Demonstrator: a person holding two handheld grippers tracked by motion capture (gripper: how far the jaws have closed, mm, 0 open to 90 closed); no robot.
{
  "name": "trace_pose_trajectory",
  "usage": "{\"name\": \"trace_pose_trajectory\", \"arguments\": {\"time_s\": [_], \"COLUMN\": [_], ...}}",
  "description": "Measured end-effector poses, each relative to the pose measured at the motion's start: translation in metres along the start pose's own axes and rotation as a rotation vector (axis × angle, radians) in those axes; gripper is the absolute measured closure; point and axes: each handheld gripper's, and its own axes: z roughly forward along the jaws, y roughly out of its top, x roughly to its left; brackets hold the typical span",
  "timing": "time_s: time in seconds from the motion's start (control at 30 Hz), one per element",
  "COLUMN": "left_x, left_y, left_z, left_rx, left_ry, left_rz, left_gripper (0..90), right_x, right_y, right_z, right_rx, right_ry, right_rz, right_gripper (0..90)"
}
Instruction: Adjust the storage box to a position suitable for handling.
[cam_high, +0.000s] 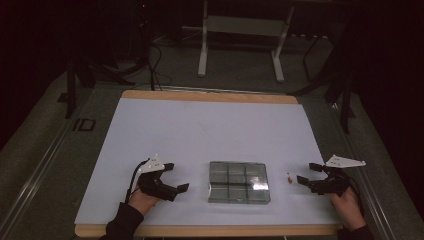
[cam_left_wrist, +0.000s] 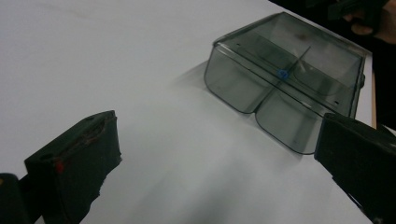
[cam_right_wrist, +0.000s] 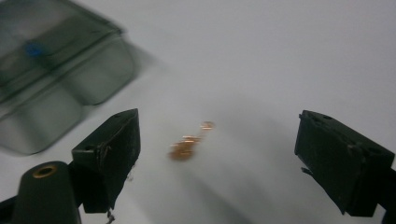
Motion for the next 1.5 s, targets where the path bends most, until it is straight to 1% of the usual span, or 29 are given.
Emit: {"name": "trace_pose_trajectory", "arguments": {"time_s": [0.03,0.07,0.1,0.13,0.17,0.2,0.3,0.4,0.43,0.5,0.57,0.63,0.73,0.8,0.83,0.87,0.9,0.93,0.97,1.0,1.07,1.17,1.23,1.27,1.33,1.37,1.4,1.47,1.5], "left_x": [-0.001,-0.002,-0.003,-0.003,-0.003,-0.005,-0.009,-0.012,-0.012,-0.014,-0.017,-0.02,-0.022,-0.024,-0.024,-0.024,-0.024,-0.024,-0.026,-0.027,-0.03,-0.033,-0.034,-0.034,-0.035,-0.035,-0.036,-0.036,-0.037], "left_y": [0.001,0.002,0.003,0.003,0.003,0.006,0.008,0.009,0.009,0.009,0.01,0.011,0.013,0.014,0.014,0.015,0.015,0.015,0.016,0.017,0.017,0.017,0.016,0.015,0.014,0.014,0.014,0.014,0.014], "left_z": [0.001,0.002,0.003,0.003,0.003,0.006,0.009,0.013,0.014,0.017,0.019,0.021,0.024,0.027,0.028,0.028,0.029,0.029,0.031,0.032,0.034,0.038,0.04,0.041,0.042,0.043,0.044,0.045,0.046], "left_rx": [0.005,0.006,0.007,0.007,0.007,0.017,0.032,0.056,0.062,0.079,0.094,0.101,0.121,0.147,0.156,0.155,0.158,0.158,0.171,0.177,0.19,0.22,0.233,0.243,0.254,0.26,0.26,0.268,0.275], "left_ry": [-0.001,0.002,-0.002,-0.002,-0.002,-0.009,-0.031,-0.043,-0.056,-0.067,-0.085,-0.099,-0.125,-0.131,-0.136,-0.138,-0.14,-0.14,-0.133,-0.143,-0.146,-0.157,-0.16,-0.167,-0.161,-0.167,-0.163,-0.169,-0.169], "left_rz": [0.007,0.013,0.023,0.023,0.023,0.036,0.054,0.07,0.075,0.089,0.101,0.118,0.131,0.148,0.152,0.151,0.15,0.15,0.164,0.171,0.182,0.199,0.206,0.212,0.222,0.23,0.237,0.233,0.245], "left_gripper": [2.3,6.0,7.3,7.3,7.3,8.5,14.8,15.1,15.2,16.6,16.9,21.4,23.1,24.4,24.6,26.4,30.5,31.8,32.6,36.1,41.2,48.0,53.4,57.8,61.3,66.2,68.1,77.2,77.2], "right_x": [0.002,0.003,0.006,0.006,0.008,0.014,0.018,0.023,0.025,0.028,0.031,0.034,0.039,0.043,0.044,0.046,0.047,0.047,0.051,0.052,0.055,0.056,0.057,0.058,0.06,0.061,0.062,0.063,0.063], "right_y": [0.001,0.001,0.002,0.002,0.003,0.004,0.005,0.005,0.005,0.005,0.005,0.006,0.006,0.007,0.007,0.007,0.007,0.007,0.007,0.007,0.007,0.007,0.006,0.006,0.005,0.005,0.005,0.006,0.006], "right_z": [0.001,0.002,0.003,0.003,0.004,0.006,0.01,0.013,0.014,0.016,0.018,0.019,0.02,0.021,0.022,0.022,0.022,0.022,0.023,0.024,0.027,0.03,0.031,0.032,0.033,0.034,0.034,0.035,0.035], "right_rx": [0.005,0.011,0.014,0.014,0.016,0.023,0.028,0.042,0.055,0.069,0.08,0.091,0.107,0.117,0.123,0.126,0.126,0.126,0.139,0.145,0.164,0.185,0.198,0.2,0.213,0.213,0.217,0.218,0.218], "right_ry": [0.033,0.058,0.077,0.077,0.091,0.08,0.131,0.156,0.163,0.184,0.202,0.22,0.25,0.265,0.268,0.272,0.278,0.278,0.292,0.296,0.316,0.33,0.348,0.355,0.373,0.375,0.38,0.383,0.383], "right_rz": [-0.005,-0.013,-0.025,-0.025,-0.04,-0.066,-0.076,-0.107,-0.113,-0.127,-0.151,-0.183,-0.226,-0.255,-0.271,-0.285,-0.297,-0.297,-0.331,-0.346,-0.353,-0.353,-0.349,-0.353,-0.36,-0.364,-0.362,-0.363,-0.363], "right_gripper": [14.2,14.2,14.2,14.2,14.2,14.2,14.2,15.4,16.9,19.9,23.3,29.4,35.0,37.2,40.0,42.4,45.9,45.9,49.9,51.3,54.6,59.5,65.1,68.6,74.2,77.2,80.8,87.6,87.6]}}
